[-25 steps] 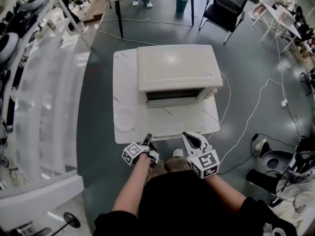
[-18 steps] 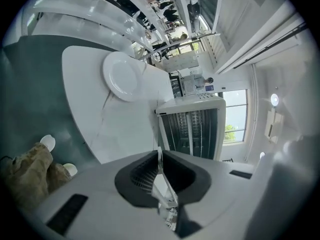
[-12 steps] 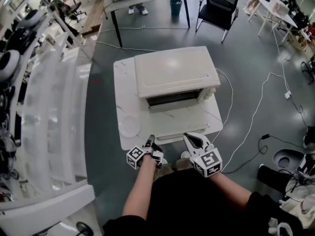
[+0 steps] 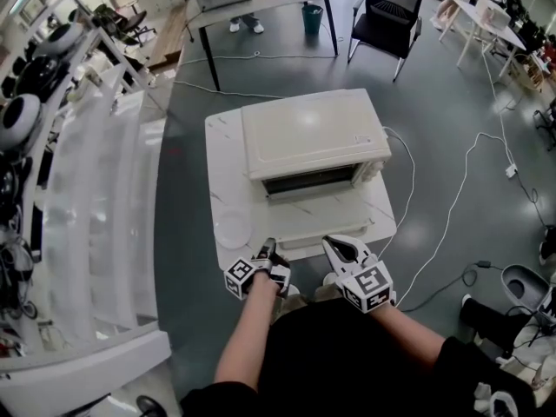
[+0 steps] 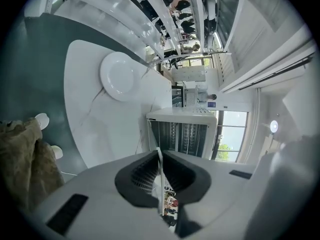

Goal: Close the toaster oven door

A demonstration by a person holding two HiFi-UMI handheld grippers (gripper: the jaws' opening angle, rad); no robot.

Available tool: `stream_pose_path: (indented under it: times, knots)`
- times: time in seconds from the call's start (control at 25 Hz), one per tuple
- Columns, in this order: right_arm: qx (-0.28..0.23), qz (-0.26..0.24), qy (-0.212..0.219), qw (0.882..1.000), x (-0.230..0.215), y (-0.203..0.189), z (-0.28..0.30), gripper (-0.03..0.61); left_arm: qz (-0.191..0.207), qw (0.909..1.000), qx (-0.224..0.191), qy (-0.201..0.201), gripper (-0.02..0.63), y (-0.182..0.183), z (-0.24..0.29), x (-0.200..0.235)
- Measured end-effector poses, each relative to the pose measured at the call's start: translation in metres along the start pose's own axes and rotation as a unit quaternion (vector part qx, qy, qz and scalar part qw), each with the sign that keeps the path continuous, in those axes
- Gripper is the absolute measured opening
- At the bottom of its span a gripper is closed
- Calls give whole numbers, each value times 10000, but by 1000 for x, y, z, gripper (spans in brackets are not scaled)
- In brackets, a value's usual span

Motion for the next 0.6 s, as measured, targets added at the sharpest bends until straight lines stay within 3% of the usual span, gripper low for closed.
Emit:
stream_pose_path:
  times: [0.2,0.6]
  knots:
    - [-45,-311,-7,9995,2,4,6,21,103,9999,-40,11,41,3,2,-8]
    - [-109,-299,-12,9995,-10,13,16,20,-254,9992,-210,-240,52,5,13,-35]
Point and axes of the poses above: the fingertips, and each gripper's own axes: z forward along the fingers, x to its left, y out of its top, the point moved 7 cm from there along -z, backward along the fingers, and after that the axes turned 1 degree about -x, right-handed, at the moved point
